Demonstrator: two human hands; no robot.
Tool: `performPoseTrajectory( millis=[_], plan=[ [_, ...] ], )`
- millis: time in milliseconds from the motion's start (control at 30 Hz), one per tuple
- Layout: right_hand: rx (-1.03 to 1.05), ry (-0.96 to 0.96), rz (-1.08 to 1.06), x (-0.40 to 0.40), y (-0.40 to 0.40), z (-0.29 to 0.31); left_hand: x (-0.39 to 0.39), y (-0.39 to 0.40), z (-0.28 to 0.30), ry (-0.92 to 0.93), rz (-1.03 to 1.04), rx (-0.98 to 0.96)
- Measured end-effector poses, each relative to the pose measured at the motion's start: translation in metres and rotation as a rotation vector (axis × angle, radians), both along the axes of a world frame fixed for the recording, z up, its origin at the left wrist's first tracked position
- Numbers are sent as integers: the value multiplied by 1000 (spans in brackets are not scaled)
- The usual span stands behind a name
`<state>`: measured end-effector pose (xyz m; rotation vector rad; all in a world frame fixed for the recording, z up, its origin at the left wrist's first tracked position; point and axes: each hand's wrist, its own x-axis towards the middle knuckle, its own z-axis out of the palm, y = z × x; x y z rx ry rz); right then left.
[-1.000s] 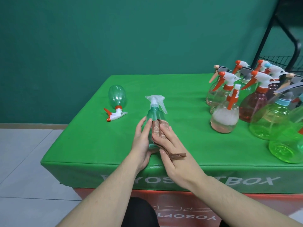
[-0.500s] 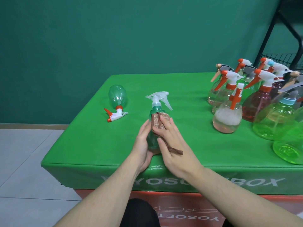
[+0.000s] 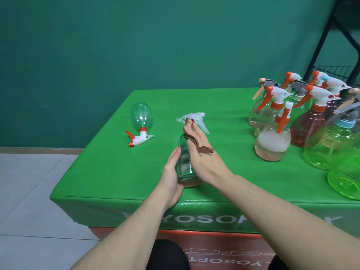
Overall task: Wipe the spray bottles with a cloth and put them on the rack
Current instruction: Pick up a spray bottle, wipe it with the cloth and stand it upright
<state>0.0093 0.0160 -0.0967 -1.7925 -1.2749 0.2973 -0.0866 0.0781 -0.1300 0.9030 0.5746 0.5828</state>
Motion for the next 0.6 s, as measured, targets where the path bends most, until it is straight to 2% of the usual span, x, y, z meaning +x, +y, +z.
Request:
performPoseTrajectory(
  millis=[333, 600],
  plan=[
    [66, -69, 73, -18, -39, -27, -1, -6, 5, 66, -10, 111],
    [90, -217, 148, -23, -65, -44, -2, -7, 5, -3, 107, 84]
  ],
)
